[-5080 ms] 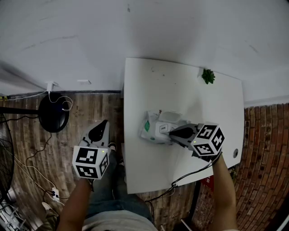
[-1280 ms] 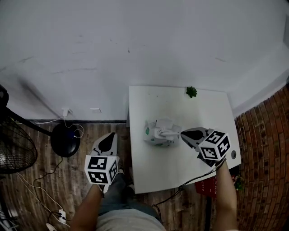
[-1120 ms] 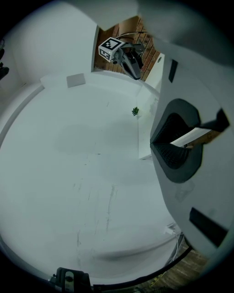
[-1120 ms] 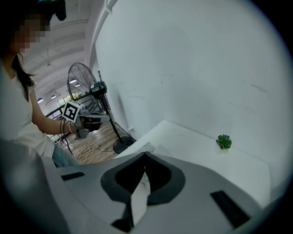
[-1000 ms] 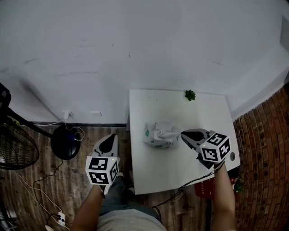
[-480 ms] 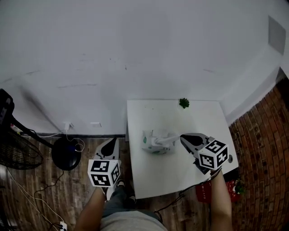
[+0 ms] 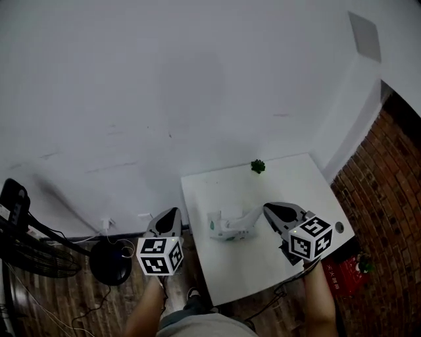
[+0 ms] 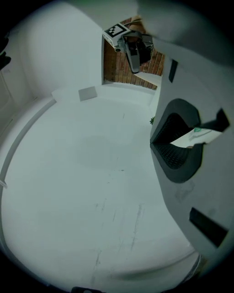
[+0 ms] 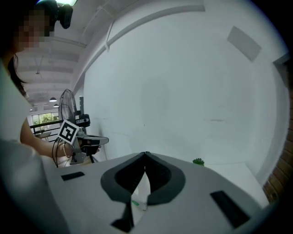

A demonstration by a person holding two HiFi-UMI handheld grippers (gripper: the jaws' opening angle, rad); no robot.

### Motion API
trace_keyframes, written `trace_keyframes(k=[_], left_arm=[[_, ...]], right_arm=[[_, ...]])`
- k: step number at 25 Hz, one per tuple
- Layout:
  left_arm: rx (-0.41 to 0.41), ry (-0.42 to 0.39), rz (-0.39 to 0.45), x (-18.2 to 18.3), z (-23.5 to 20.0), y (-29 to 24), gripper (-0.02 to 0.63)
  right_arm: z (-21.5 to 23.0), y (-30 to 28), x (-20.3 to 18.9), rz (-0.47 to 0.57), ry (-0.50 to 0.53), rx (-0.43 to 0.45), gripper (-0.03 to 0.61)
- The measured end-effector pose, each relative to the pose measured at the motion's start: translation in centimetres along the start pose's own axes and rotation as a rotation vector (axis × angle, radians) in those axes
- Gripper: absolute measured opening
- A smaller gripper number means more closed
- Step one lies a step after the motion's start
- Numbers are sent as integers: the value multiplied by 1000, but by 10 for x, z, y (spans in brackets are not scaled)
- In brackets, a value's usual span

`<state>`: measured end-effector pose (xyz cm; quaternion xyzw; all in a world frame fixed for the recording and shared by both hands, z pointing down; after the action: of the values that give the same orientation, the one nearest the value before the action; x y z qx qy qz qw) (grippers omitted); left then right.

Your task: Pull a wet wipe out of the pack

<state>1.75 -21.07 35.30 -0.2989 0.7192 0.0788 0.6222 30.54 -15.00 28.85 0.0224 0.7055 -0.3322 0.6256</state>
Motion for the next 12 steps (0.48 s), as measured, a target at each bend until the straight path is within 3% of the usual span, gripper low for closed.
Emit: trace_keyframes(k=[5, 12], left_arm=[[-36, -59, 29, 35, 12, -17, 0], [-76, -83, 70, 70, 25, -36, 0]], right_arm=[[7, 29, 1, 137, -92, -184, 3], [12, 77, -11, 327, -218, -545, 3]])
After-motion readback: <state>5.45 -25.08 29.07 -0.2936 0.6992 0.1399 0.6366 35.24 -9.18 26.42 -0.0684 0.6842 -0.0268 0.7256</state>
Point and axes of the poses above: the fingertips, and each gripper's own axes: y backward along the fingers, z to its right, x out of its top, the point moved 6 cm from there along y, backward along the fingers, and after that the axes turned 3 degrees about -z, right-handed, at the moved point
